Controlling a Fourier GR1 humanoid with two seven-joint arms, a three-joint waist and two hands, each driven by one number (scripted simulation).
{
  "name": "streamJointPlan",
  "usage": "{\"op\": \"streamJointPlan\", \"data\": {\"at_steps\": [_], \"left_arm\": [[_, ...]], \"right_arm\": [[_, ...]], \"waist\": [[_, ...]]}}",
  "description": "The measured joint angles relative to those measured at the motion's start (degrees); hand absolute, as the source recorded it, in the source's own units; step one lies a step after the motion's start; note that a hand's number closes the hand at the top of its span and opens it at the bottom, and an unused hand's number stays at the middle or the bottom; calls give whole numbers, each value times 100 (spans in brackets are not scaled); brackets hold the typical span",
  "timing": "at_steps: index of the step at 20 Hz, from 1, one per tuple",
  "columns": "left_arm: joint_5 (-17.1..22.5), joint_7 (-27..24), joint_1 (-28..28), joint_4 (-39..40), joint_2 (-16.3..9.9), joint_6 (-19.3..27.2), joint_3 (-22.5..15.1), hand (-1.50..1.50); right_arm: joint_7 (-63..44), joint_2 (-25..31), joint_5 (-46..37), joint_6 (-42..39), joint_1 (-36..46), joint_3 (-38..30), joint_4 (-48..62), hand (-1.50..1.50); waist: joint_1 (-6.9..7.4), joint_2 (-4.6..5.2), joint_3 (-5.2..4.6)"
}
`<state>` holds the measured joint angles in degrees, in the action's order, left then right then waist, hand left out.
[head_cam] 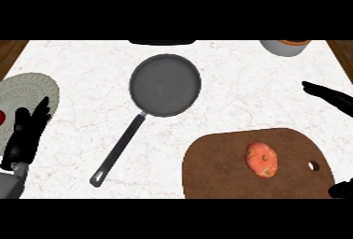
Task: Pick the squash from the cutting board and place it in the pan
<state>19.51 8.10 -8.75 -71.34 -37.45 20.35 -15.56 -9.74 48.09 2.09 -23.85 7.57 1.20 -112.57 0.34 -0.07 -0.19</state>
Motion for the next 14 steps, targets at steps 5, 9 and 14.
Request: {"op": "streamJointPlan", "data": {"at_steps": [5,9,14], "left_arm": [[-82,-48,24,17,83,-28,44,0],[-139,-29,17,78,136,-112,130,0],[-282,42,-71,174,167,-286,356,0]], "right_arm": [[-1011,98,-589,-302,386,778,-403,-150],[-1689,-101,-983,-574,631,1395,-512,-150],[-2281,-601,-1456,-849,725,1874,-569,-150]], "waist": [[35,7,6],[31,9,10],[-2,7,15]]}}
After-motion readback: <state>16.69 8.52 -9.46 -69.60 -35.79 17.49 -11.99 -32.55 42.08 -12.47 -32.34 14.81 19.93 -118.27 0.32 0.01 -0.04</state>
